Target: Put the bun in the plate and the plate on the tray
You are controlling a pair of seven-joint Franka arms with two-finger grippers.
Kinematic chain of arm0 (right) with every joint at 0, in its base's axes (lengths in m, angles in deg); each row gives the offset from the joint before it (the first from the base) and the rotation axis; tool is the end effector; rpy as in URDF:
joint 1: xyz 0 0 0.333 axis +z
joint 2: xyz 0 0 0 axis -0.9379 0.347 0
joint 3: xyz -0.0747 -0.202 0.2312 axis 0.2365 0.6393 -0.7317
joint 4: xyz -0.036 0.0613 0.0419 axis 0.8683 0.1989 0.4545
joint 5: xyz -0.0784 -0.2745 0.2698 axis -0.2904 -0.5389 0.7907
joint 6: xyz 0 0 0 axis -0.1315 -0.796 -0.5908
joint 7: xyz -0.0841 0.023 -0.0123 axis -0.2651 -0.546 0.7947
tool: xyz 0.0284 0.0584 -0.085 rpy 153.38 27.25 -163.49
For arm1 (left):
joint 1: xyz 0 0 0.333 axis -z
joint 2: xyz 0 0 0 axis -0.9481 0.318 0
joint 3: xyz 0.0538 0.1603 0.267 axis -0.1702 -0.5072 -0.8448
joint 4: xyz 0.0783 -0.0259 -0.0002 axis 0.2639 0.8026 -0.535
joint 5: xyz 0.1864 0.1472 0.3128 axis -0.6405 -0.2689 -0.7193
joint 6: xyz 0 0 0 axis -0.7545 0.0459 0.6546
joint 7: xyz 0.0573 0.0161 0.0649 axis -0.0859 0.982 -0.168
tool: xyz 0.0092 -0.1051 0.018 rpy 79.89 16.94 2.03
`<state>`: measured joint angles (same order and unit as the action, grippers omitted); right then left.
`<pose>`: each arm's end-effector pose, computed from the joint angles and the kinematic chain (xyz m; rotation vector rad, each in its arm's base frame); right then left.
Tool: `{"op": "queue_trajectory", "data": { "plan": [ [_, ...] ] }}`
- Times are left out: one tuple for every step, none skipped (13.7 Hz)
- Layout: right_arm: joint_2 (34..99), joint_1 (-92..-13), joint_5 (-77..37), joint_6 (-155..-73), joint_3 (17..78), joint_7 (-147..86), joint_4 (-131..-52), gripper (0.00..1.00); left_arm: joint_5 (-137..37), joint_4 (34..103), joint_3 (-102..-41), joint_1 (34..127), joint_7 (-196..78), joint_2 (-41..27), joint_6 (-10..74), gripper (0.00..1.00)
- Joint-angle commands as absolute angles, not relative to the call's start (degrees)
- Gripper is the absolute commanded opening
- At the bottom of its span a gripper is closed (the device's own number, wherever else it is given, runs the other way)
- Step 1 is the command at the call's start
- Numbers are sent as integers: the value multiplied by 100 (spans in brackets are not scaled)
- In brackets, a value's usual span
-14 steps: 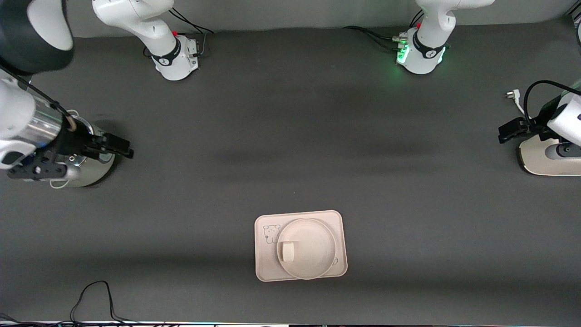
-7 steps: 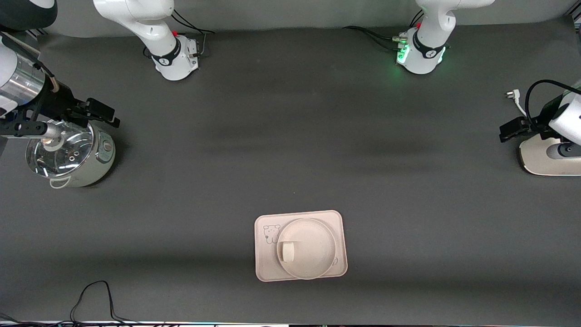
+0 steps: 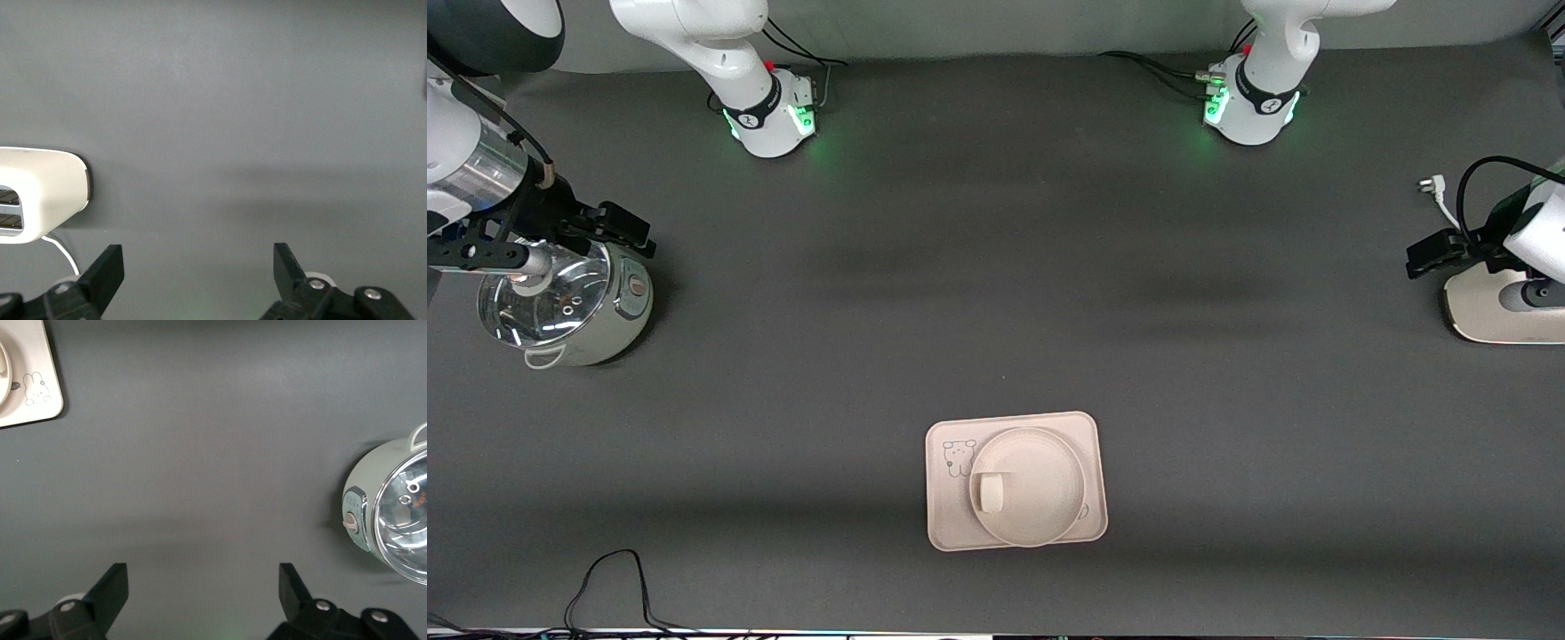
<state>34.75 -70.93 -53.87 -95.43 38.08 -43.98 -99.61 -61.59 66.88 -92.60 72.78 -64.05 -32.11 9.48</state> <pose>0.5125 0.0300 0.5709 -3.0904 0.1695 0.0557 0.5556 0.0193 0.5602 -3.0964 -0.0762 0.1119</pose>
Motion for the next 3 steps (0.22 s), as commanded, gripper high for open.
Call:
{"op": "queue_trajectory", "data": {
  "plan": [
    [3410, -7102, -5532, -9839, 3777, -4538, -10232, 100, -6110, 6550, -9279, 7269, -6295, -3173, 823, 100],
    [3410, -7093, -5532, -9841, 3751, -4556, -10215, 100, -6110, 6541, -9279, 7269, -6294, -3173, 814, 100],
    [3410, -7075, -5532, -9832, 3742, -4634, -10197, 100, -6110, 6541, -9270, 7269, -6294, -3173, 823, 100]
  ]
}}
